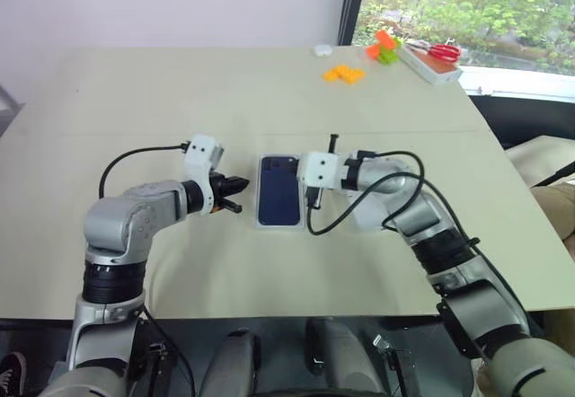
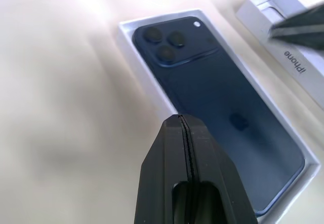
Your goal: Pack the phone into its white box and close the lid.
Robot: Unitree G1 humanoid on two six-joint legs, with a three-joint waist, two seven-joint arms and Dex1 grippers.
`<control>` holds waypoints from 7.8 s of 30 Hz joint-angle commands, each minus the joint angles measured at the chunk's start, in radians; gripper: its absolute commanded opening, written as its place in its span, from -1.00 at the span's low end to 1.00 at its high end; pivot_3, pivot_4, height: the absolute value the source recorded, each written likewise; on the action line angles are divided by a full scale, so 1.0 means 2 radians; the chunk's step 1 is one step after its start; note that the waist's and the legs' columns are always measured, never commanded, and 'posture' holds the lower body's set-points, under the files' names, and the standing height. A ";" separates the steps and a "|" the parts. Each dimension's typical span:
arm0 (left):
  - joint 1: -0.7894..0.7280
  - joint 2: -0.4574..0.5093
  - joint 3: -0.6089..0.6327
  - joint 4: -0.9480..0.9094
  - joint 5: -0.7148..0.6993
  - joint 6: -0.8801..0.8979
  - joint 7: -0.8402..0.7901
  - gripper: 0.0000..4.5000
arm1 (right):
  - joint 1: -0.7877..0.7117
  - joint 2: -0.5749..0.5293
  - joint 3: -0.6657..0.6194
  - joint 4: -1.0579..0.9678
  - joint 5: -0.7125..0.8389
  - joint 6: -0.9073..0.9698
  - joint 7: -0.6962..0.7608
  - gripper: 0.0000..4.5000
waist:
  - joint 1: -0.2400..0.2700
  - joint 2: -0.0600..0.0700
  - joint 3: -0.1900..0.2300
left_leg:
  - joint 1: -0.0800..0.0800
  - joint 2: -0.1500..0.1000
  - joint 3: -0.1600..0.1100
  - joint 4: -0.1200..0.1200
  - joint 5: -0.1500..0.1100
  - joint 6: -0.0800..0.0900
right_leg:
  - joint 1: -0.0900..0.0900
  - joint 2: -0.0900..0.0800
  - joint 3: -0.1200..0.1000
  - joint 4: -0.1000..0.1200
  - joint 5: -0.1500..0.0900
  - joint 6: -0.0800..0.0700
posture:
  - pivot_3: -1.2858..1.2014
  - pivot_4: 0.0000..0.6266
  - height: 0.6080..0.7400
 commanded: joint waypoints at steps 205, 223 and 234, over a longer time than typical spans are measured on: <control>0.130 0.031 0.023 -0.012 -0.055 -0.366 -0.144 -0.95 | 0.129 0.246 -0.264 -0.042 0.829 0.494 -0.513 -1.00 | -0.013 0.004 -0.003 | 0.000 0.001 0.002 0.000 -0.004 0.006 | 0.000 0.001 0.003 -0.002 -0.003 0.004 | 0.03 -0.52 1.00; 0.110 -0.030 -0.013 0.017 -0.020 -0.398 -0.110 -1.00 | 0.130 0.233 -0.276 -0.042 0.806 0.502 -0.496 0.76 | -0.013 0.004 -0.003 | 0.000 0.001 0.002 0.000 -0.004 0.006 | 0.000 0.001 0.003 -0.002 -0.004 0.006 | 0.03 -0.52 1.00; 0.110 -0.028 -0.005 0.017 -0.028 -0.394 -0.111 -1.00 | 0.116 0.187 -0.291 -0.032 0.769 0.505 -0.461 0.76 | -0.014 0.004 -0.003 | 0.000 0.001 0.002 0.000 -0.004 0.006 | 0.001 0.001 0.002 -0.002 -0.004 0.006 | 0.03 -0.52 1.00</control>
